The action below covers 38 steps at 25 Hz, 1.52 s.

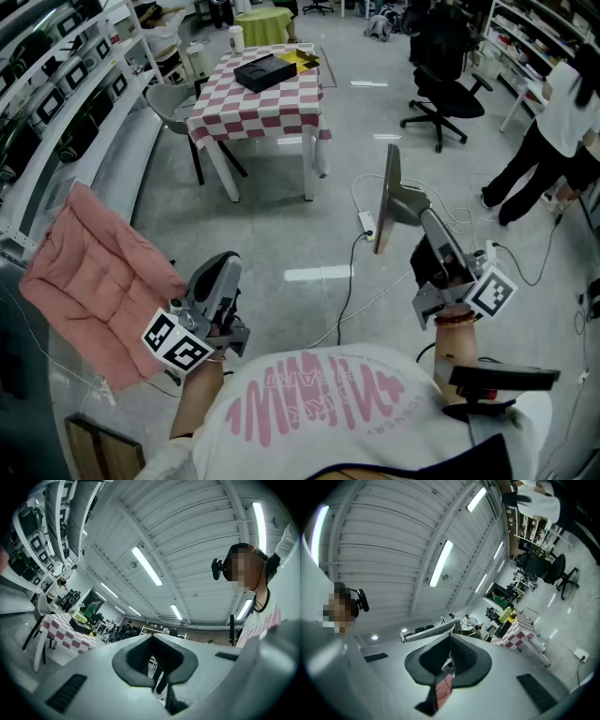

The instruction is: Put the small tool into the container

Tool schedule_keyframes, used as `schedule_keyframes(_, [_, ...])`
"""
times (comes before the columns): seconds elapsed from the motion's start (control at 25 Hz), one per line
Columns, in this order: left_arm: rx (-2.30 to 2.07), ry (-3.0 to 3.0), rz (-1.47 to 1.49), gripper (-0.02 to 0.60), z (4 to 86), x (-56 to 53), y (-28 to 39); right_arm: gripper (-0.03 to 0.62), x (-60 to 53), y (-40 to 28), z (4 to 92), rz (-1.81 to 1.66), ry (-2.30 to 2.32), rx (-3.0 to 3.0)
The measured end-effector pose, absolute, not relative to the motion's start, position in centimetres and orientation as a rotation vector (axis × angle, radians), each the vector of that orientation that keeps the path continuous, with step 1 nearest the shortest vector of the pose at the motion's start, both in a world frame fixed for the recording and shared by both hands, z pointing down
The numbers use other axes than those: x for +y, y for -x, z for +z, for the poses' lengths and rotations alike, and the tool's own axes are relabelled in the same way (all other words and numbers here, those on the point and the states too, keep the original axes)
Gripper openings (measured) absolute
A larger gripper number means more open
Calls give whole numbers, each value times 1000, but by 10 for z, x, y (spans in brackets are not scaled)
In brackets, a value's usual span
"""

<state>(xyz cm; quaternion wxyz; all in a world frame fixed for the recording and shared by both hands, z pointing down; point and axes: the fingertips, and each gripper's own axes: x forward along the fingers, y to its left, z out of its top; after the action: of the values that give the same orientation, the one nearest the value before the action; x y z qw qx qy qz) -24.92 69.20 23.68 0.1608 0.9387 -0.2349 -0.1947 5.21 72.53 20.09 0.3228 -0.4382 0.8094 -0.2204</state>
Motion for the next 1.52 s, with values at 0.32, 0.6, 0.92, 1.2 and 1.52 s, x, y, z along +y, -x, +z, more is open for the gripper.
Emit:
schedule_keyframes(0.32, [-671, -2677, -558, 8, 238, 682, 236, 11, 720, -66, 210, -578, 1152, 2124])
schedule_keyframes(0.6, [-710, -2645, -501, 8, 249, 668, 229, 12, 701, -72, 224, -605, 1164, 2127])
schedule_keyframes(0.92, [-674, -2592, -437, 8, 270, 611, 210, 12, 646, -81, 243, -673, 1177, 2107])
schedule_keyframes(1.2, [-662, -2612, -381, 8, 274, 511, 190, 12, 561, -95, 223, -631, 1197, 2146])
schedule_keyframes(1.52, [-656, -2670, -430, 8, 245, 392, 187, 12, 438, -100, 190, -548, 1165, 2192])
